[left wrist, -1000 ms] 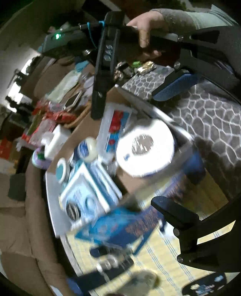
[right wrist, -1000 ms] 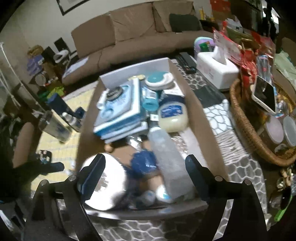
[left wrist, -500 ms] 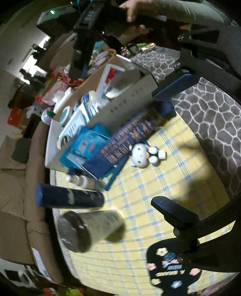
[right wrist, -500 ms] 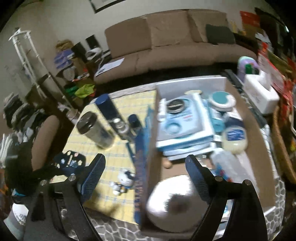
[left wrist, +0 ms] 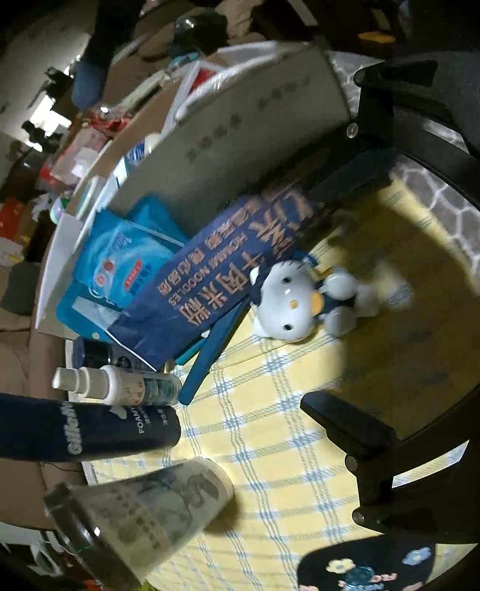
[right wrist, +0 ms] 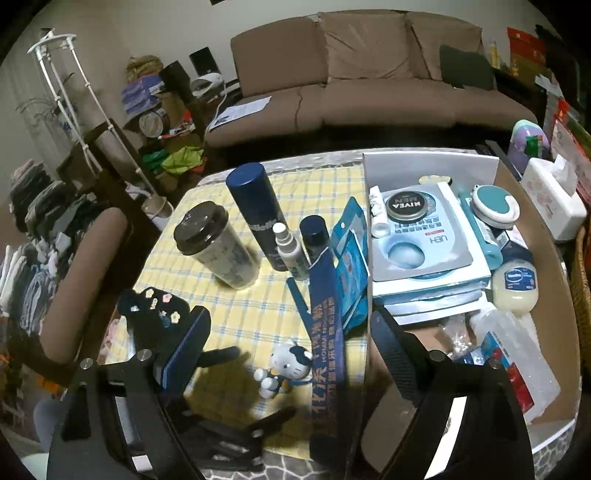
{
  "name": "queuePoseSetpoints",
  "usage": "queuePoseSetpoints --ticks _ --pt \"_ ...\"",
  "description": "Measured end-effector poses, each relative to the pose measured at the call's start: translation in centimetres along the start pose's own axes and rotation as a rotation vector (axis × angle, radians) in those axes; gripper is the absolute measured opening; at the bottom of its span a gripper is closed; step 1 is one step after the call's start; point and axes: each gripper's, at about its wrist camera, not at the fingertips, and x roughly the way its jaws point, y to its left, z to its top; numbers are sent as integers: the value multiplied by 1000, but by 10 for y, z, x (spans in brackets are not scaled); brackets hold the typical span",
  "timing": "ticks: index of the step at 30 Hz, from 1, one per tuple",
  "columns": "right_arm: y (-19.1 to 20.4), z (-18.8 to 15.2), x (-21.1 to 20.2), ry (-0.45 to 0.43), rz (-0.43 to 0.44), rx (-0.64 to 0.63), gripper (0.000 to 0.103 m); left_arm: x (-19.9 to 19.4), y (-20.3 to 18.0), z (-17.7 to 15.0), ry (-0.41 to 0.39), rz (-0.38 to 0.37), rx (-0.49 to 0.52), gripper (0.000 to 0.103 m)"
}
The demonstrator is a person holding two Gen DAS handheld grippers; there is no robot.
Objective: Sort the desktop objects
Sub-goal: 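Move the left gripper to the Hello Kitty figure and the right gripper to the noodles bag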
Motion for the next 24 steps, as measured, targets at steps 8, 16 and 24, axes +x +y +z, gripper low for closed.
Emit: queuePoseSetpoints --ticks 8,16,24 --pt "-6 4 6 5 1 25 90 18 13 -3 13 -24 -15 48" --pt "-1 3 9 18 22 18 90 -18 40 -21 29 -16 -4 47" --pt "41 -20 47 133 -144 -192 74 -57 71 -55 68 56 18 45"
